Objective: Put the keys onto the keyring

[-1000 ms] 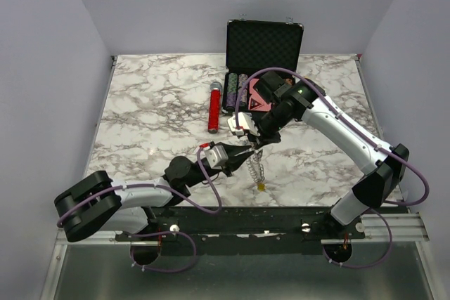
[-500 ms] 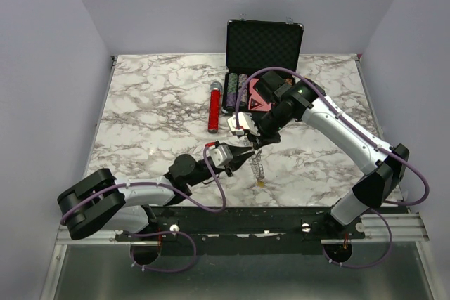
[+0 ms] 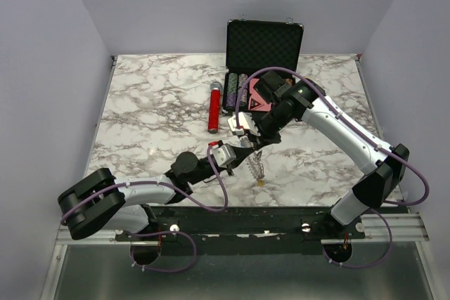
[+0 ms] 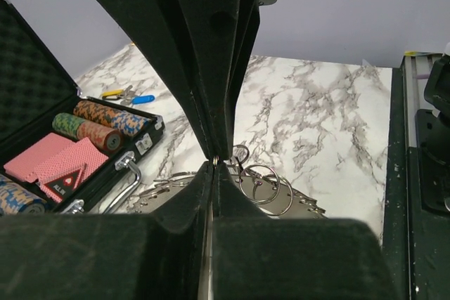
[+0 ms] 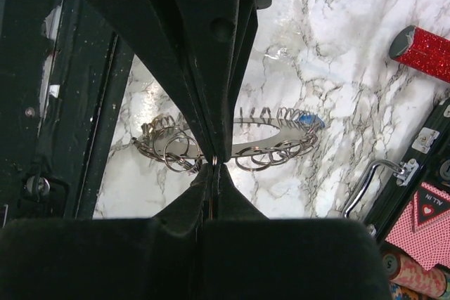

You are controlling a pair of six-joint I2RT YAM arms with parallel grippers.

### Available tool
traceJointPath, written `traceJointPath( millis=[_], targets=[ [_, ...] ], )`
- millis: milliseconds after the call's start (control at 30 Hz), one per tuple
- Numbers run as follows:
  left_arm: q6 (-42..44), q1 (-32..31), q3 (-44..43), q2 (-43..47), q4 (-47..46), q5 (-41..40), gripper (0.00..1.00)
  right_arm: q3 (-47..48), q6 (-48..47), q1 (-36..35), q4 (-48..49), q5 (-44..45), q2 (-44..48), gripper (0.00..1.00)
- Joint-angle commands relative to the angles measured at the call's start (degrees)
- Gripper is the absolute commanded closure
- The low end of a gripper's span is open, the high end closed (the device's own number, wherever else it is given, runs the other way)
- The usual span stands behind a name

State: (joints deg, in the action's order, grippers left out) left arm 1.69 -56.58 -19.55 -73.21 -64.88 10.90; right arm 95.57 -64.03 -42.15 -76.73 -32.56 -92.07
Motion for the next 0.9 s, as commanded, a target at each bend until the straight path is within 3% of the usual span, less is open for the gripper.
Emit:
traceJointPath(
  millis=[0, 167, 300, 367, 567, 867],
  targets=[
    [0.59, 0.24, -2.24, -0.35, 2.12, 3.08, 1.0, 1.55, 0.57, -0.12, -4.57, -2.69, 0.75, 1.0],
    [-1.25, 0.85, -2.25, 0.08, 2.92, 3.87, 1.0, 1.11, 0.84, -0.04, -4.57, -3.39, 1.1, 0.97],
    [-4.85, 1.12, 0.03, 1.4, -0.67, 1.68, 1.0, 1.46, 3.64, 1.01, -2.81, -5.14, 1.81, 0.67],
    [-6.0, 1.12, 1.7, 2.28, -3.48, 0.8, 1.0, 2.51, 4.52, 2.94, -2.81, -7.77, 1.46, 0.62],
    [-10.56, 1.21, 6.09, 5.0, -10.68, -1.57, 1.0, 3.05, 7.07, 9.27, -2.29, -17.88, 1.81, 0.59],
    [-17.6, 1.29, 10.67, 5.36, -24.92, -8.6, 1.0, -6.79, 23.15, 13.85, 10.8, -31.24, 5.41, 0.58]
  ],
)
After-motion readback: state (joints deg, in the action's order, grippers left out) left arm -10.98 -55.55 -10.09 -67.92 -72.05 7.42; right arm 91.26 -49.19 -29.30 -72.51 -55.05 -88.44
